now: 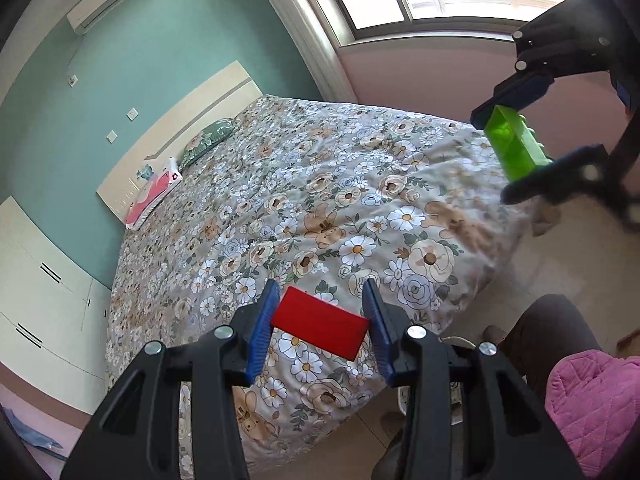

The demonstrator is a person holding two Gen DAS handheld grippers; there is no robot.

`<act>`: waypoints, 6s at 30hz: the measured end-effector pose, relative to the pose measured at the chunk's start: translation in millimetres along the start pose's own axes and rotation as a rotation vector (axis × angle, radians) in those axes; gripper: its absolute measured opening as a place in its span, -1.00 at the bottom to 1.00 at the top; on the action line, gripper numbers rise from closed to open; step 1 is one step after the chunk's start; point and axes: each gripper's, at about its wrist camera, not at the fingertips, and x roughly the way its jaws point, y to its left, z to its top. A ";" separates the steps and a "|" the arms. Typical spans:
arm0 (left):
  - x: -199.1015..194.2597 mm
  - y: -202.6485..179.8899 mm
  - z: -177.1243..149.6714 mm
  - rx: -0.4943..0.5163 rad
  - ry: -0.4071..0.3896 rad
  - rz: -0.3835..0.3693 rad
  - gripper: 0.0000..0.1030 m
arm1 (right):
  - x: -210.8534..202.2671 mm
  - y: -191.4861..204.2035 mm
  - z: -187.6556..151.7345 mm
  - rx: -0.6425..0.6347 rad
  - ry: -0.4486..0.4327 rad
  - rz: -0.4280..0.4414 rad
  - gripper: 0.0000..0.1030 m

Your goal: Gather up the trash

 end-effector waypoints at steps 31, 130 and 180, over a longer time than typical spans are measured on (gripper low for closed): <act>102.6 -92.1 -137.7 -0.071 0.195 -0.243 -0.12 | 122.0 72.4 -114.1 0.070 0.176 0.212 -0.12; 412.6 -210.2 -326.5 -0.496 0.704 -0.653 0.33 | 488.6 169.0 -334.0 0.401 0.630 0.556 0.17; 207.2 -110.4 -222.9 -0.565 0.381 -0.204 0.53 | 275.6 104.5 -231.9 0.428 0.296 0.283 0.40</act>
